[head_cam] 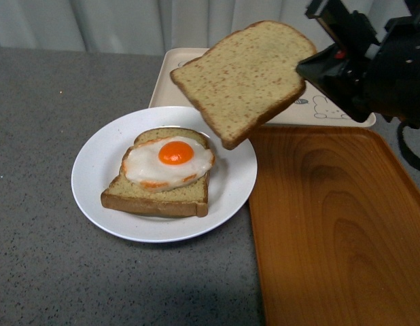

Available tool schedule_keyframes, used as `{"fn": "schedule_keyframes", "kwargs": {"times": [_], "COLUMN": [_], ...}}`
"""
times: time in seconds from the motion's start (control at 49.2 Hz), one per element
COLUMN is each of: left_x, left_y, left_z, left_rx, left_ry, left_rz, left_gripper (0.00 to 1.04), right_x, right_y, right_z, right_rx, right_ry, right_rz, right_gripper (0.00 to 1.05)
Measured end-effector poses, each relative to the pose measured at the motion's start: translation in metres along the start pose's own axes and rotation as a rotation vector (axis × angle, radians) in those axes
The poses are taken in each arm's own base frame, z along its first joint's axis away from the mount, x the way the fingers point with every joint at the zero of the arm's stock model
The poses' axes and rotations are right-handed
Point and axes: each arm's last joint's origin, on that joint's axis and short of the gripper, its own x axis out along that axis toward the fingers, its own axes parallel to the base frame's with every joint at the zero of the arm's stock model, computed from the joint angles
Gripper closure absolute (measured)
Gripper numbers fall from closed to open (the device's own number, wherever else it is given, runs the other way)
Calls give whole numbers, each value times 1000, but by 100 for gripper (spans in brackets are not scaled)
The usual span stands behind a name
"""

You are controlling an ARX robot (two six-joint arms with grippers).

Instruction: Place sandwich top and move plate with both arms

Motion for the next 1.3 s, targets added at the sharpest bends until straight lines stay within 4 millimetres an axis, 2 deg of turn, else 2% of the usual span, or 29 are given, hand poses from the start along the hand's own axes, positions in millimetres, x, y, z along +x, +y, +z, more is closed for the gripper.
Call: {"fn": "schedule_keyframes", "kwargs": {"times": [0.203,0.386,0.569,0.955,1.077,1.178,1.3], "left_x": [0,0,0,0,0,0,0], "left_y": [0,0,0,0,0,0,0], "left_z": [0,0,0,0,0,0,0], "left_rx": [0,0,0,0,0,0,0], "left_ry": [0,0,0,0,0,0,0], "left_rz": [0,0,0,0,0,0,0], "left_gripper": [6,6,6,6,6,6,6], "right_x": [21,37,44,46,46,45,40], "right_y": [13,12,10,9,5,-3,-11], "right_z": [-21,-38,-53,-61,-61,-59,-41], "right_rx": [-14,-10,-11,-27,-48,-69,-88], "right_ry": [61,115,152,149,148,146,105], "right_rz": [92,97,97,38,-12,-76,-141], "right_gripper": [103,103,103,102,83,62,37]}}
